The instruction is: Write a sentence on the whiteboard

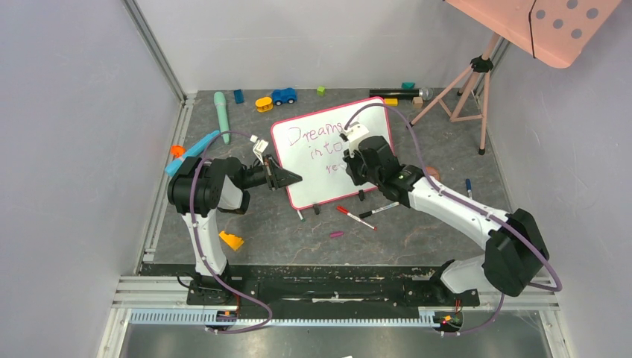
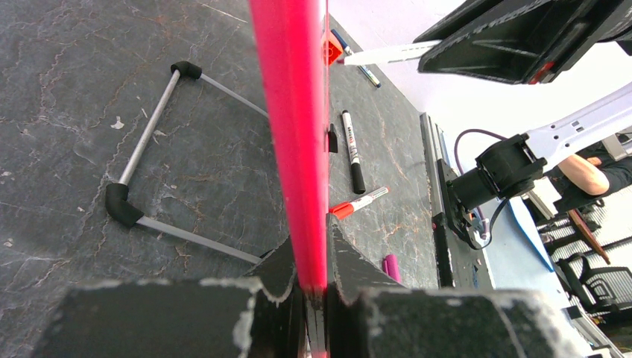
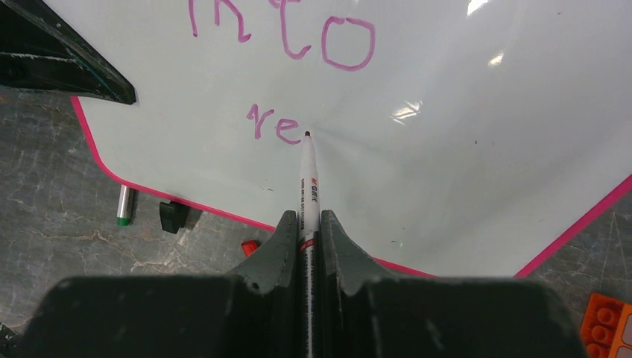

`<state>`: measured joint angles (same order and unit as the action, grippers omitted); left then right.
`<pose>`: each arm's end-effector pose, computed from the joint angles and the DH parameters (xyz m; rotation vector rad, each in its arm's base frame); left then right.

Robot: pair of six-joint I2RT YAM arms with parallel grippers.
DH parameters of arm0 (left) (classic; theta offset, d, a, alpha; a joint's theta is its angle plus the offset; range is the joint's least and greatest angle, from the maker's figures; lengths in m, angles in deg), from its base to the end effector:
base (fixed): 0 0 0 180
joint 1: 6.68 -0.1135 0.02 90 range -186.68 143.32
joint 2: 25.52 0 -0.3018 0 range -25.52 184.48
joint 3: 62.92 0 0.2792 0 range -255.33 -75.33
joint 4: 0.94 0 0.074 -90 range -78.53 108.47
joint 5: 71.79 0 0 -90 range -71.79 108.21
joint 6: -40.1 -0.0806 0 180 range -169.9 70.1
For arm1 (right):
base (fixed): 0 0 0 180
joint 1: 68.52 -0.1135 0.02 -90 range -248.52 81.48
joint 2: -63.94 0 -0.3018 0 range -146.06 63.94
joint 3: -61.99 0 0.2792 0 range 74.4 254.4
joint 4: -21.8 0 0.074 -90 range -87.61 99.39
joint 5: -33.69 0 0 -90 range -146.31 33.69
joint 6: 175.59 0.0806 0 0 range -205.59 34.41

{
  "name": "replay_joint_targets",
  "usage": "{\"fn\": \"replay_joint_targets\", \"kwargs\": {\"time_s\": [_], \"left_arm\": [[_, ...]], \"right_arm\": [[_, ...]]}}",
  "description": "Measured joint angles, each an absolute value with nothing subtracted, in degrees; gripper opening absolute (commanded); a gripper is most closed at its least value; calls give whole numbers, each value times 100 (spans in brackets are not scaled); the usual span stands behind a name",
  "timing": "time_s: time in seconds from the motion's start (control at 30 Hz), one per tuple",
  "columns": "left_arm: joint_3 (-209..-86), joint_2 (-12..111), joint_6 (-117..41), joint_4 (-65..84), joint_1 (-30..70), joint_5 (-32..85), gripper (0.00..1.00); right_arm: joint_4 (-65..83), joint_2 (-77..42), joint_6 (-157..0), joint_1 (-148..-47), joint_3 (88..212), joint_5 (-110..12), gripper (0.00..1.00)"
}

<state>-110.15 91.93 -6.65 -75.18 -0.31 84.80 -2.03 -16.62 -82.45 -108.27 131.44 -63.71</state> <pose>0.3489 -0.1134 0.1260 0.5081 1.6907 -1.5100 0.2916 0.2290 0.2693 -0.6171 2.1002 0.2852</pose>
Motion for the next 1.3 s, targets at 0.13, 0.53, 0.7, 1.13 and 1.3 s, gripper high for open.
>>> {"fn": "replay_joint_targets", "kwargs": {"time_s": [0.13,0.53,0.7,1.13,1.3], "left_arm": [[-11018,9193,-667,-7518,-31,8482,2],[-11020,9193,-667,-7518,-31,8484,2],[-11018,9193,-667,-7518,-31,8482,2],[-11018,9193,-667,-7518,-29,8480,4],[-11018,9193,-667,-7518,-29,8480,4]], "right_arm": [[-175,-1452,-8247,-10805,13144,-6362,0],[-100,-1288,-8265,-10735,13144,-6373,0],[-100,-1225,-8265,-10729,13144,-6417,0],[-96,-1048,-8265,-10724,13061,-6548,0],[-100,-1048,-8256,-10724,13013,-6554,0]]}}
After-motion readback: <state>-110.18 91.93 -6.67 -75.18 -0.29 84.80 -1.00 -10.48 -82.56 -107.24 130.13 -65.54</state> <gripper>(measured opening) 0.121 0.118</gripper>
